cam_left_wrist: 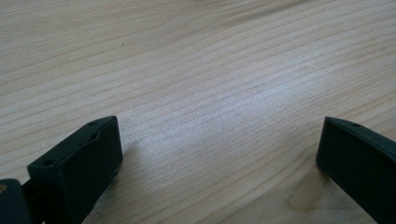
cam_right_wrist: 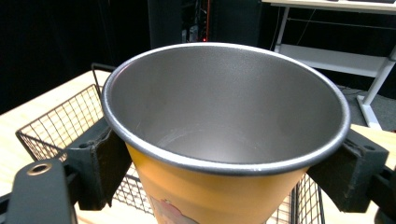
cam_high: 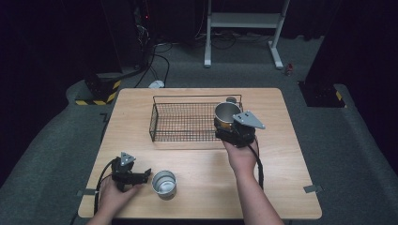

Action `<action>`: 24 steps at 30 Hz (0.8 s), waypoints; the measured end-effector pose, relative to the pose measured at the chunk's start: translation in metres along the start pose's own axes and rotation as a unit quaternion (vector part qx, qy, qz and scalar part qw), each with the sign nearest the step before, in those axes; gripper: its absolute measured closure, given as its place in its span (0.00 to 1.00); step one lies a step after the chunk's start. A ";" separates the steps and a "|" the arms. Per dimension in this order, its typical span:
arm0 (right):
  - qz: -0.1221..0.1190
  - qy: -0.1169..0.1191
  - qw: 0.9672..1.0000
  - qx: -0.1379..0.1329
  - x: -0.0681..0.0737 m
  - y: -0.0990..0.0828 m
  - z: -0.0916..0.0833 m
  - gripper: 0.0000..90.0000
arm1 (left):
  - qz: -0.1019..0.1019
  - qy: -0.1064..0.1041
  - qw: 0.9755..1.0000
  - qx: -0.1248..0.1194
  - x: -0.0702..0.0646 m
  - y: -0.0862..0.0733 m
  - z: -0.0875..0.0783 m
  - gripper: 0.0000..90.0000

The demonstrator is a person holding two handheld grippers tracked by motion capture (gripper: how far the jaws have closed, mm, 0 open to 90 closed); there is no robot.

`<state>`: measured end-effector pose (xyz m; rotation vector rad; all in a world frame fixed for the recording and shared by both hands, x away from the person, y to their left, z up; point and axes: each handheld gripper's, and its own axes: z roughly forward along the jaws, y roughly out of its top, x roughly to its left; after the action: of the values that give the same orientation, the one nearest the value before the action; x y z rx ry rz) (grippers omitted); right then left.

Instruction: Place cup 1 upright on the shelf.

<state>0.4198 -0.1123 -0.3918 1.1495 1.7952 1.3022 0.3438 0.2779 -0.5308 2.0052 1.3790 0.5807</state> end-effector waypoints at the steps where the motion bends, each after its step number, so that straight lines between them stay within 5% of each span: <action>1: 0.001 0.000 1.000 -0.003 0.000 0.002 0.000 0.16 | 0.000 0.000 1.000 0.000 0.000 0.000 0.000 0.01; 24: 0.001 -0.028 0.999 0.034 0.008 0.007 0.031 0.16 | -0.005 0.003 1.000 -0.005 -0.001 0.000 0.000 0.04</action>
<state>0.4452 -0.0918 -0.3947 1.2124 1.8116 1.2057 0.3435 0.2771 -0.5306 1.9888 1.3855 0.5877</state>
